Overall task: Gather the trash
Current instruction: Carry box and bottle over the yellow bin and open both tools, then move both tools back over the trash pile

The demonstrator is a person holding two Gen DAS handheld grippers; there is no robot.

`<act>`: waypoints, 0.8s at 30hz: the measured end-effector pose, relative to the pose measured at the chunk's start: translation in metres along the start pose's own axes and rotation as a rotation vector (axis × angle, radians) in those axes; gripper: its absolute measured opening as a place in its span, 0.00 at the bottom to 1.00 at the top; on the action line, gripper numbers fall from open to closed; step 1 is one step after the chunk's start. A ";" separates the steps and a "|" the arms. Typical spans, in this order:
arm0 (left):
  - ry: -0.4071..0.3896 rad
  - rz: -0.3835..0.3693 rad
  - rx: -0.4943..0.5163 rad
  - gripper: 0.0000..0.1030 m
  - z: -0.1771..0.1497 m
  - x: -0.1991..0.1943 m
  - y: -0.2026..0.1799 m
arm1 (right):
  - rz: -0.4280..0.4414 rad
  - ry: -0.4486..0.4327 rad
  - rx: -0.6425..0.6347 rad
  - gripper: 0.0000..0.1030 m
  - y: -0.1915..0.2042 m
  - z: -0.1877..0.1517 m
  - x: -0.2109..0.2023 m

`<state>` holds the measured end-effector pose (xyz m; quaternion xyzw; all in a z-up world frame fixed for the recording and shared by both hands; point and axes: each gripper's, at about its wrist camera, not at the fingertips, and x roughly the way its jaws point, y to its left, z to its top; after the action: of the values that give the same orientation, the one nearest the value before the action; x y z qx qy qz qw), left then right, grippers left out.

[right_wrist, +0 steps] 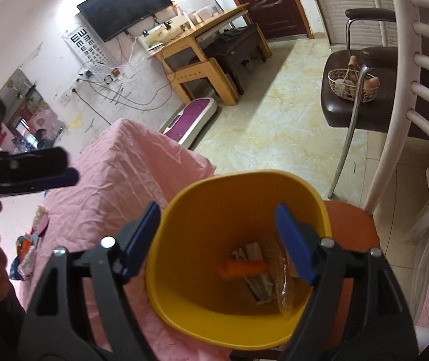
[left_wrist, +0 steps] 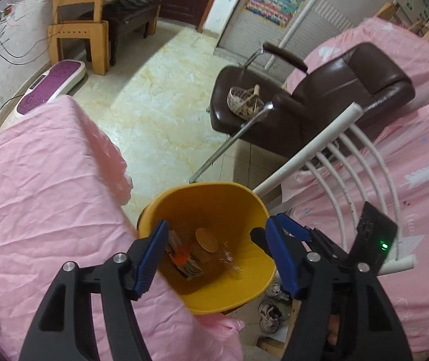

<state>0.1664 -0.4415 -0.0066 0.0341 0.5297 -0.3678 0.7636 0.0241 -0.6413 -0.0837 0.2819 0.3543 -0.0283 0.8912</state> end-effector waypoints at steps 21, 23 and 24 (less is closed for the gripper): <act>-0.398 0.454 -0.328 0.73 -0.131 -0.267 0.215 | 0.196 0.047 -0.355 0.88 0.213 -0.004 0.012; -0.411 0.474 -0.367 0.73 -0.145 -0.283 0.233 | 0.214 0.057 -0.389 0.88 0.234 -0.007 0.016; -0.414 0.483 -0.383 0.73 -0.151 -0.289 0.240 | 0.223 0.062 -0.402 0.88 0.244 -0.009 0.017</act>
<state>0.1428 -0.0482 0.0870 -0.0606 0.3997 -0.0702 0.9119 0.0927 -0.4291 0.0175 0.1367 0.3464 0.1504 0.9158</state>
